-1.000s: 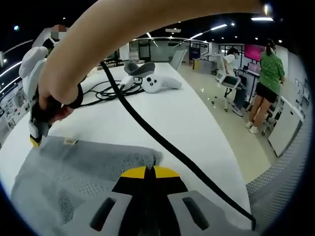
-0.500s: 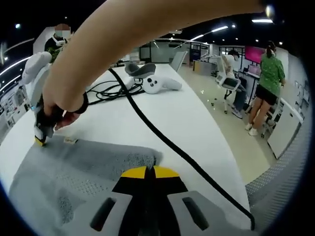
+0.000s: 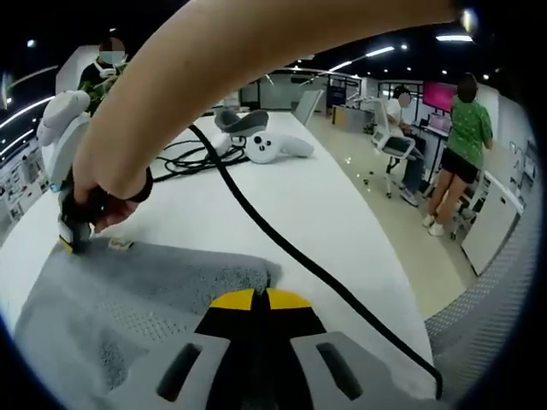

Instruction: Fold the towel on the table until its edges align and the towel forms a compact rectangular stack.

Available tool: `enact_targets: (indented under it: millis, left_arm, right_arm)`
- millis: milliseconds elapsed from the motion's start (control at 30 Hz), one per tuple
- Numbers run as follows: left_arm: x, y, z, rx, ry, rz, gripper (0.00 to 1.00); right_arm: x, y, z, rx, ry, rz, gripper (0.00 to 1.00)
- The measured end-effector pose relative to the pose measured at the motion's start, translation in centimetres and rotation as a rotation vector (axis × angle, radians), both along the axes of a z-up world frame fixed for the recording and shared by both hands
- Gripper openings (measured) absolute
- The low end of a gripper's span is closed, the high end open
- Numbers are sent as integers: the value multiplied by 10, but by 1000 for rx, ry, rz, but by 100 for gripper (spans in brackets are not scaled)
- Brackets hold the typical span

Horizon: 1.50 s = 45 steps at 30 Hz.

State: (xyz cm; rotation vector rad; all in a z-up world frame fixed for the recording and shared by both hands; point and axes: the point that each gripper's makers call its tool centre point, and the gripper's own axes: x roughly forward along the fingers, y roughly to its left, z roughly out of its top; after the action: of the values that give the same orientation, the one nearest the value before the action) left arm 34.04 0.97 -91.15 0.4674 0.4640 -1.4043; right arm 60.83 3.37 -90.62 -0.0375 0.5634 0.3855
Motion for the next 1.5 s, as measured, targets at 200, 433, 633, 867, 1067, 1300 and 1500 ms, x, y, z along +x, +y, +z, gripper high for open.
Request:
enact_targets:
  millis: [200,433,633,867,1067,1300,1500]
  left_arm:
    - [1,1,0,-27,50,16,3]
    - [0,0,0,-11,57,19,2]
    - [6,2,1,-48,209,56,2]
    - [2,11,4,-41,187,60,2]
    - [3,14,22,-55,132,40,2]
    - [4,31,43,-60,68,42,2]
    - [7,43,62,-88,41,80,2]
  right_arm:
    - [2,0,0,9,-30,27,2]
    - [2,0,0,27,-44,5,2]
    - [4,0,-1,-17,-18,-5,2]
    - [3,2,6,96,2,-61,2]
    - [1,7,30,197,14,-73,2]
    - [-13,22,55,257,9,-34,2]
    - [-17,30,84,294,-14,-22,2]
